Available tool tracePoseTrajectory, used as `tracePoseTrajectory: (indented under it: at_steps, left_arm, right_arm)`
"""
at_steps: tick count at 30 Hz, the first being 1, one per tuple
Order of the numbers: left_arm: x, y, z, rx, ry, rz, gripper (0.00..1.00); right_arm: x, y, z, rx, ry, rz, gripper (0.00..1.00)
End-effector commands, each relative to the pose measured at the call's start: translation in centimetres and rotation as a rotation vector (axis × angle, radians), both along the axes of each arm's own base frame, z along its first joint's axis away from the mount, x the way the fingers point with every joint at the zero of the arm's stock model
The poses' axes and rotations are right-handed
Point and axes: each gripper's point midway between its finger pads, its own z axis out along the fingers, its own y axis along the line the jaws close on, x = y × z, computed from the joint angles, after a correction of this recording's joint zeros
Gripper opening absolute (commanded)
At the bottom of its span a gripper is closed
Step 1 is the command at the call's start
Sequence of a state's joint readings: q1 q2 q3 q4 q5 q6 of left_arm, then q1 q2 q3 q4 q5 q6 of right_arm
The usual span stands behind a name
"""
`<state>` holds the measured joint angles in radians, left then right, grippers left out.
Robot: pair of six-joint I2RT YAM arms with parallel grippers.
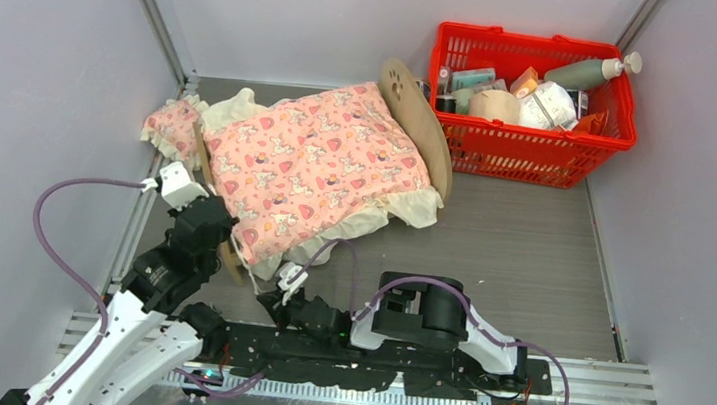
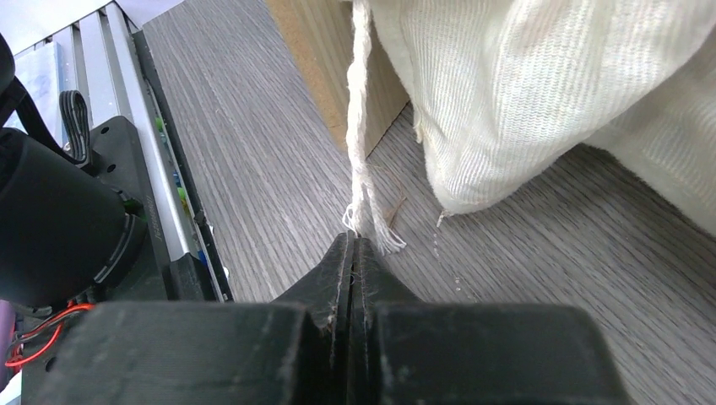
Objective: Set up the pet bed
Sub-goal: Tie the ropes to the bed frame.
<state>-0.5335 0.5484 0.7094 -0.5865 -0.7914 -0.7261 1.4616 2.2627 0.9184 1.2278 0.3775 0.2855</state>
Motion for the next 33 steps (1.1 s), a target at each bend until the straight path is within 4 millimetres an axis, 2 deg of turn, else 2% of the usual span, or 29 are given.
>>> tracePoseTrajectory:
  at_steps: [1,3,7,11,14,18,19,20,21,22,23,24,25,26,27,28,29,30,31,32,33]
  left_arm:
    - [0.2,2.0,3.5,-0.01,-0.098,0.132,0.0]
    - [0.6,2.1,4.8,0.034,-0.133,0.119,0.0]
    - [0.9,1.3,9.9,0.008,-0.216,0.06,0.0]
    - [0.9,0.5,11.8,-0.024,-0.23,0.018,0.0]
    - [0.6,0.6,11.4,-0.019,-0.214,0.015,0.0]
    - [0.4,0.7,9.3,0.012,-0.159,0.006,0.0]
    - [0.3,0.4,8.6,0.0,-0.149,-0.008,0.03]
    - [0.2,0.0,7.4,-0.014,-0.13,-0.034,0.12]
    - [0.0,-0.5,6.5,-0.032,-0.117,-0.055,0.2]
    - [-0.4,-0.6,5.7,-0.048,-0.109,-0.069,0.25]
    - [-0.8,-0.5,4.8,-0.058,-0.086,-0.067,0.28]
    - [-1.2,-0.3,4.1,-0.065,-0.072,-0.057,0.32]
    - [-1.7,0.1,3.8,-0.062,-0.067,-0.05,0.36]
    - [-2.0,0.5,3.7,-0.046,-0.062,-0.045,0.41]
    - [-2.3,0.9,3.9,-0.025,-0.06,-0.041,0.44]
    - [-2.6,1.2,4.2,-0.005,-0.058,-0.04,0.47]
    - [-2.8,1.5,4.5,0.016,-0.055,-0.045,0.49]
    - [-2.9,1.5,4.9,0.036,-0.051,-0.058,0.5]
    - [-2.8,1.4,5.1,0.054,-0.042,-0.072,0.51]
    - [-2.7,1.0,5.3,0.067,-0.033,-0.092,0.51]
    - [-2.3,0.2,5.4,0.079,-0.021,-0.139,0.51]
  right_arm:
    - [-1.3,-0.4,-3.3,-0.142,-0.016,0.051,0.05]
    - [-1.7,0.1,-3.7,-0.146,-0.009,0.068,0.05]
    - [-2.3,0.2,-4.0,-0.164,-0.026,0.084,0.05]
    - [-2.5,0.2,-3.9,-0.169,-0.042,0.091,0.05]
    - [-2.9,0.6,-3.9,-0.168,-0.046,0.107,0.05]
    - [-2.9,1.1,-3.8,-0.163,-0.046,0.104,0.05]
    - [-2.6,0.8,-3.6,-0.159,-0.042,0.086,0.05]
    - [-2.3,0.8,-2.5,-0.13,-0.038,0.073,0.05]
    - [-1.9,-0.1,-2.5,-0.135,-0.037,0.049,0.06]
    - [-1.3,-0.2,-0.6,-0.088,-0.033,0.025,0.09]
    - [-0.8,-1.4,-0.6,-0.095,-0.032,-0.005,0.12]
    - [-0.2,-1.7,1.5,-0.056,-0.029,-0.028,0.14]
    - [0.3,-3.0,1.4,-0.071,-0.026,-0.057,0.18]
    - [0.7,-3.4,3.6,-0.03,-0.024,-0.075,0.19]
    - [1.0,-4.7,3.2,-0.055,-0.018,-0.095,0.2]
    - [1.4,-5.0,5.2,-0.009,0.011,-0.116,0.24]
    - [1.6,-6.2,4.2,-0.057,0.036,-0.135,0.27]
    - [2.0,-6.6,5.5,-0.018,0.087,-0.157,0.33]
    - [1.9,-7.2,4.9,-0.046,0.113,-0.145,0.34]
    - [2.3,-7.4,5.7,-0.02,0.138,-0.149,0.35]
    - [2.3,-7.8,5.6,-0.029,0.149,-0.132,0.36]
